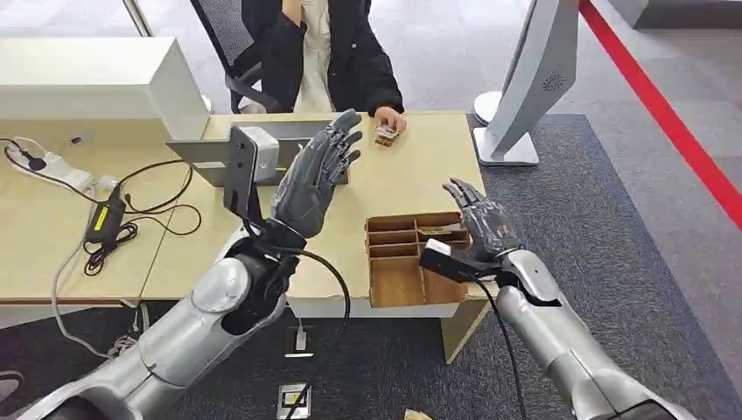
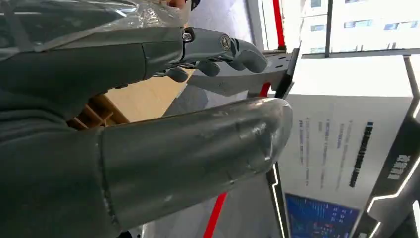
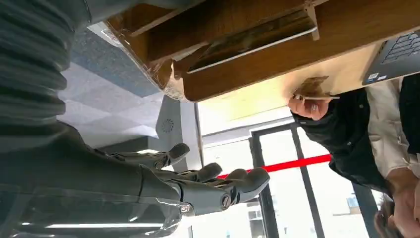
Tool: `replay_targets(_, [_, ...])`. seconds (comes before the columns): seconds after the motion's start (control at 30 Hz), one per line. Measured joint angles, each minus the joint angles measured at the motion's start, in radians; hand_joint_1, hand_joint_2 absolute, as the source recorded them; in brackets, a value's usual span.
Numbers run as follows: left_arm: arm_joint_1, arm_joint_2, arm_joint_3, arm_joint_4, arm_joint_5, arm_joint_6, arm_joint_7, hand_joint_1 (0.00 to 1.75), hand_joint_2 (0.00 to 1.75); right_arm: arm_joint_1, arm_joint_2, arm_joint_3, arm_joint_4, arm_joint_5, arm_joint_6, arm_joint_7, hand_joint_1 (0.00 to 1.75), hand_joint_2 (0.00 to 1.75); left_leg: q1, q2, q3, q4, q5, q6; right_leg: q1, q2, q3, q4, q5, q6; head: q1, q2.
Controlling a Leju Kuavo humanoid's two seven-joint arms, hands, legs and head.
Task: Pass the card to the sensor for recognition and then transmit it.
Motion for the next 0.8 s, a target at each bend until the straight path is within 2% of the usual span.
replay_targets(0.4, [0.008, 0.001, -0.002, 0.008, -0.010, -0.018, -0.001, 0.00, 0.00, 0.000, 0.005, 0.002, -0.005, -0.003, 0.000, 0.001, 0.00, 1.75, 0.000, 0.000, 0.000, 0.000, 0.000, 0.000, 0.000, 0.000, 0.000, 0.000, 0.000, 0.000, 0.000, 0.000])
replay_targets(0.43, [0.009, 0.002, -0.002, 0.008, -0.010, -0.019, 0.001, 0.00, 0.00, 0.000, 0.005, 0.003, -0.005, -0.005, 0.000, 0.001, 0.05, 1.75, 0.000, 0.000, 0.000, 0.000, 0.000, 0.000, 0.000, 0.000, 0.000, 0.000, 0.000, 0.000, 0.000, 0.000])
replay_targets(0.47, [0.009, 0.004, -0.003, 0.008, -0.010, -0.019, 0.002, 0.00, 0.00, 0.000, 0.005, 0.004, -0.005, -0.006, 0.000, 0.001, 0.23, 1.75, 0.000, 0.000, 0.000, 0.000, 0.000, 0.000, 0.000, 0.000, 0.000, 0.000, 0.000, 0.000, 0.000, 0.000])
replay_targets(0.5, [0.009, 0.005, -0.003, 0.008, -0.010, -0.019, 0.002, 0.00, 0.00, 0.000, 0.005, 0.005, -0.005, -0.006, 0.002, 0.001, 1.75, 1.75, 0.000, 0.000, 0.000, 0.000, 0.000, 0.000, 0.000, 0.000, 0.000, 0.000, 0.000, 0.000, 0.000, 0.000])
replay_targets(0.8, [0.008, 0.005, -0.004, 0.008, 0.001, -0.011, 0.018, 0.00, 0.00, 0.002, 0.005, 0.008, -0.021, -0.021, 0.042, 0.010, 1.75, 1.75, 0.000, 0.000, 0.000, 0.000, 0.000, 0.000, 0.000, 0.000, 0.000, 0.000, 0.000, 0.000, 0.000, 0.000])
